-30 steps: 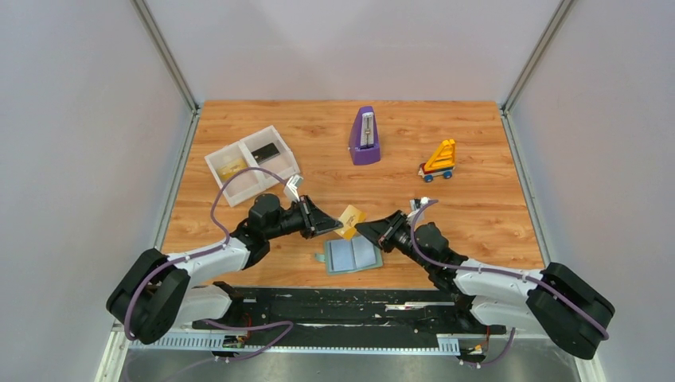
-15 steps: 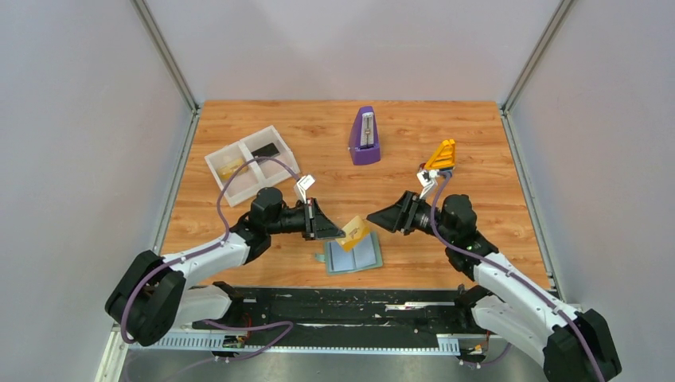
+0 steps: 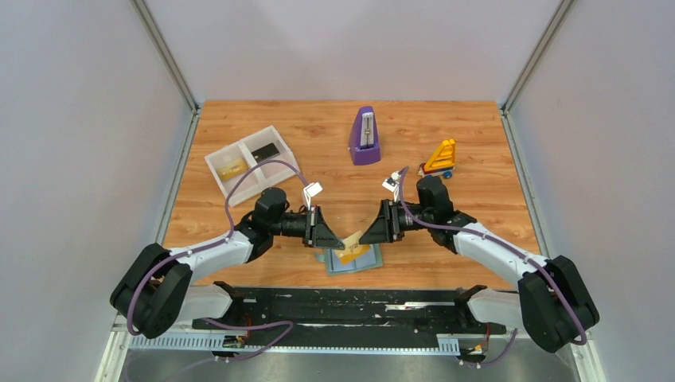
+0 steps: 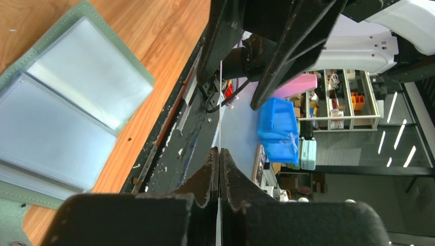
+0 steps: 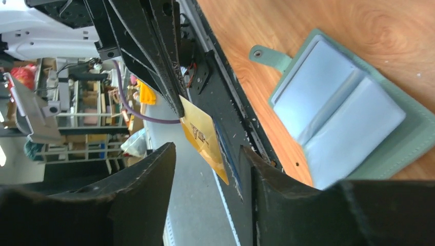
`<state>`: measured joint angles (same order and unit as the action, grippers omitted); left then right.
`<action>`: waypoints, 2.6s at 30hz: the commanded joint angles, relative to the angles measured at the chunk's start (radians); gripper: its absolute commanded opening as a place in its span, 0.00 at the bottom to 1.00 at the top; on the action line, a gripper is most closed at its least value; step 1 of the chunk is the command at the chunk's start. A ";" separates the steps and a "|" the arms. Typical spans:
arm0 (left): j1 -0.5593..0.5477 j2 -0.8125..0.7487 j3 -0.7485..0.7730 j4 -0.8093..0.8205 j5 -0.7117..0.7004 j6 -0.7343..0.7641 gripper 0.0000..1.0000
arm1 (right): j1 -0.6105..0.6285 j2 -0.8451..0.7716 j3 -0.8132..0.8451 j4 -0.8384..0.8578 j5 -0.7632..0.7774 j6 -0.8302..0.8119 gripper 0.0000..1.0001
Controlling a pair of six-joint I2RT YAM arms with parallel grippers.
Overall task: Take the credit cards out of the card holder
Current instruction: Place the credit card in the storage box.
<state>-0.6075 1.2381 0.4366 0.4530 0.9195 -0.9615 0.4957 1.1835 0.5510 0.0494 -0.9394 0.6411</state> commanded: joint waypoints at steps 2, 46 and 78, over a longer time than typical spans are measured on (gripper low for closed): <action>-0.003 -0.004 0.016 0.042 0.041 0.018 0.00 | -0.003 0.034 0.064 0.028 -0.119 -0.045 0.33; -0.004 -0.364 -0.019 -0.074 -0.317 -0.136 0.00 | -0.050 -0.084 -0.096 0.446 0.050 0.403 0.03; 0.664 0.039 0.732 -1.113 -0.231 0.525 0.00 | -0.064 -0.194 -0.149 0.229 0.020 0.277 1.00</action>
<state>-0.0467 1.2259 1.0927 -0.5076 0.6640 -0.5472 0.4351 0.9821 0.4137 0.2371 -0.8742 0.9363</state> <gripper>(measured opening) 0.007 0.998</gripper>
